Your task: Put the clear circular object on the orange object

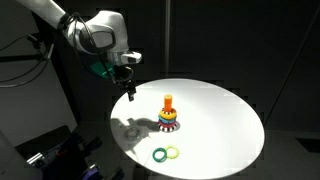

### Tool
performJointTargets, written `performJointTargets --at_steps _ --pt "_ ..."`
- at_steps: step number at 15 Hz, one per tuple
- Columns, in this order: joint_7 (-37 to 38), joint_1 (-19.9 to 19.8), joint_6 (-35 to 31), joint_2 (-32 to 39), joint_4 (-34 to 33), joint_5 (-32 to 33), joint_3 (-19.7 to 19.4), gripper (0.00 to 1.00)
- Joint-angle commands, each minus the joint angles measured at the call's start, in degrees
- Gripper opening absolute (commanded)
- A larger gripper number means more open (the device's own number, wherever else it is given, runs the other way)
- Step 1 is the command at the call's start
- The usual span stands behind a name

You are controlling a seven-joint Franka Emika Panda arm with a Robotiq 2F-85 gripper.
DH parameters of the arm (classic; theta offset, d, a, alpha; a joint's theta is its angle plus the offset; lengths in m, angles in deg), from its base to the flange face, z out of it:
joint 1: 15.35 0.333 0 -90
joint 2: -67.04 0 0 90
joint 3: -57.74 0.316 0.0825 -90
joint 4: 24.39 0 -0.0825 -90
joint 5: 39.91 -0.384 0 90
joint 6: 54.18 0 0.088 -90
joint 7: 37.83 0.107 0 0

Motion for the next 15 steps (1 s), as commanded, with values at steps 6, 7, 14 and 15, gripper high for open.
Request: performJointTargets --at_steps 6,7,14,15 --pt "0.73 -0.41 0.48 2.54 -0.45 0.34 -0.54 1.0" --pt "0.92 -0.62 -0.09 3.38 -0.25 0.53 -0.79 1.0" --pt "-0.44 -1.54 -4.44 9.56 0.59 0.27 -3.11 1.0" --pt "-0.84 -1.54 -5.83 10.36 0.95 -0.01 -3.37 1.0"
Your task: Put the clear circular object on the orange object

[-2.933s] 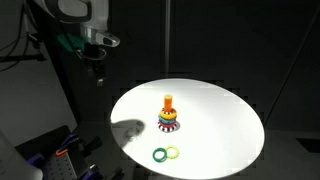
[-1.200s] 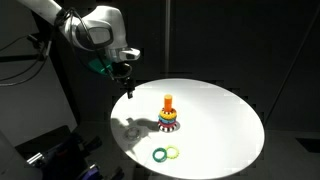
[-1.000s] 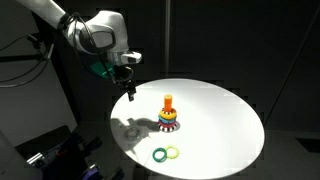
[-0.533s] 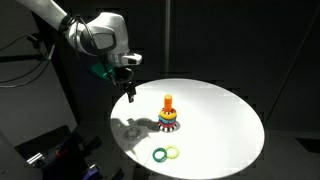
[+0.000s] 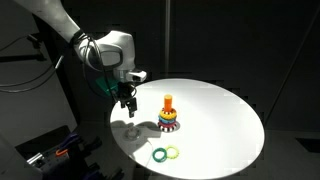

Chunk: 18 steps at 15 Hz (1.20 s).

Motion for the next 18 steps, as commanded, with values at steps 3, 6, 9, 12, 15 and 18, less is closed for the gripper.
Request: performJointTargets --at_steps 3,6,9,12,15,18 --pt "-1.31 -0.43 -7.79 4.35 1.66 -0.29 -1.11 1.0" --pt "-0.66 -0.16 -13.76 6.56 3.22 0.59 -1.34 1.0" --pt "0.09 0.23 -18.77 8.84 4.55 1.43 -1.71 1.0" --pt "0.16 0.58 -22.14 10.82 5.2 1.8 -2.44 1.0" --pt "-0.63 0.48 -24.6 12.91 4.92 1.08 -2.83 1.0" --pt "-1.52 0.24 -26.71 14.78 4.39 0.12 -2.73 1.0"
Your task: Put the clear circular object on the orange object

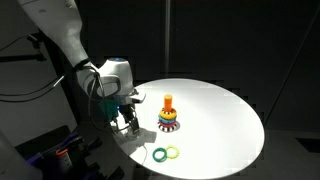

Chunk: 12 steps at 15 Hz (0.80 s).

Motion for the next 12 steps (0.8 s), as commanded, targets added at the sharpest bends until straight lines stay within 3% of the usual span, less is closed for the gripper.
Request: performJointTargets --at_steps 1,12 --pt "-1.43 0.1 -2.63 2.03 -0.59 -0.22 -0.51 1.0" --pt "-3.32 -0.94 -5.72 6.38 -2.21 -1.31 0.35 1.0"
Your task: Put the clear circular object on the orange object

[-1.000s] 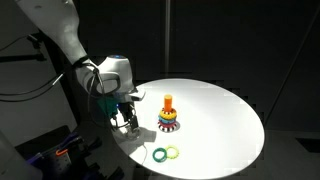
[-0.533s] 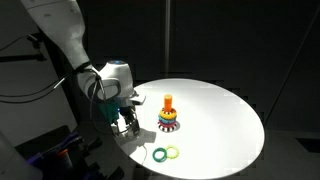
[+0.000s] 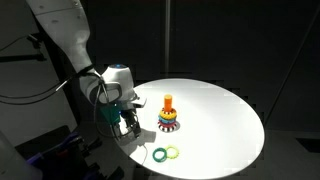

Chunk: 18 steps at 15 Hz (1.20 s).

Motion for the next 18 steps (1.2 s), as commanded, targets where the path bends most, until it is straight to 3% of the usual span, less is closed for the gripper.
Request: performJointTargets --at_steps 1,8,9,10,11,18 --pt "-2.12 -0.82 -0.6 1.49 -1.24 -1.18 0.36 1.0" --pt "-2.3 -1.14 -0.47 2.89 -2.11 -1.39 0.62 1.0" --pt "-2.29 -1.19 -0.47 2.98 -2.18 -1.43 0.64 0.94" --pt "-2.29 -1.35 -0.36 2.91 -2.22 -1.59 0.75 0.74" --pt "-2.35 -1.61 -0.07 2.37 -2.27 -1.9 0.99 0.68" --pt "-3.25 -3.02 5.06 -3.46 -3.44 -4.63 2.48 0.68"
